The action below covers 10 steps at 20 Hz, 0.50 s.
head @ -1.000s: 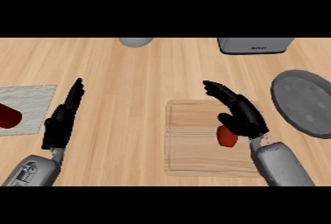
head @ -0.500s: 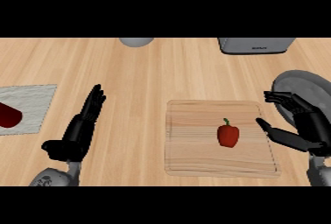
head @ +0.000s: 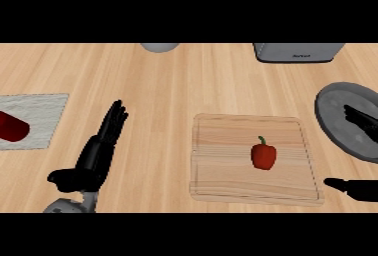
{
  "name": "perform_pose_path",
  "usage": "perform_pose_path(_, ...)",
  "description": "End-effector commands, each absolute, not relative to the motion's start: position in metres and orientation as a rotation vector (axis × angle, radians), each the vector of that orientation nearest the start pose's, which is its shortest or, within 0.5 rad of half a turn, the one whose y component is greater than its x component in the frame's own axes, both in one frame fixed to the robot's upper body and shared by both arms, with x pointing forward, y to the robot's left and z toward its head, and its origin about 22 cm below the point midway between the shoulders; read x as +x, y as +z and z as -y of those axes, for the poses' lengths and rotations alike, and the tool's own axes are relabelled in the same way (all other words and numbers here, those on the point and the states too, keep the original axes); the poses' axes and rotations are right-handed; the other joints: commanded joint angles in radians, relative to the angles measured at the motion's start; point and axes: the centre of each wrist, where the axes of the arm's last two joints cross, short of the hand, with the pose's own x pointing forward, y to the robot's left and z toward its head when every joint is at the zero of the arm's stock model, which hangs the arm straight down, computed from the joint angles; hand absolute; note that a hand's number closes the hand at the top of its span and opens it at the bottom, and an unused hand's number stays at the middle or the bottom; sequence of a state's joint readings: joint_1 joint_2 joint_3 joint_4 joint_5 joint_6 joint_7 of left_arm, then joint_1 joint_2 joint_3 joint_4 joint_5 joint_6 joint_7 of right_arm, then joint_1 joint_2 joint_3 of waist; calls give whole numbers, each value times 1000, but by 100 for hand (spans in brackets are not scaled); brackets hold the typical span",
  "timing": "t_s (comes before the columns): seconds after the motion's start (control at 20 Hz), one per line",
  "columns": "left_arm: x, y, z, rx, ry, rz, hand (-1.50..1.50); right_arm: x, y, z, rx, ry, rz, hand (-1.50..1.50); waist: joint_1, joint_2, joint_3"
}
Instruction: Pick the bell pepper from the cutting board and place it in the pan
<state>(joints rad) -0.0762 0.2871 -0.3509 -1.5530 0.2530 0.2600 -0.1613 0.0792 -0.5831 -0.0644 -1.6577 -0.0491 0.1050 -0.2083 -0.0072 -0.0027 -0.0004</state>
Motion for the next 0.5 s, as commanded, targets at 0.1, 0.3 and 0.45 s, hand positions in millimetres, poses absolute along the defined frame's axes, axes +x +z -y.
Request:
perform_pose_path(0.1, 239, 17, -197, -64, -121, 1701, 0, 238, 99, 340, -385, 747, 1586, -150, 13, 1, 0)
perform_pose_path(0.3, 237, 14, -203, -89, -122, 1696, 0, 247, 97, 323, -424, 900, 1399, -150, 22, 3, -1)
perform_pose_path(0.45, 245, 9, -203, -90, -147, 1706, 0, 265, 95, 300, -472, 1062, 1286, -150, 36, 7, -1)
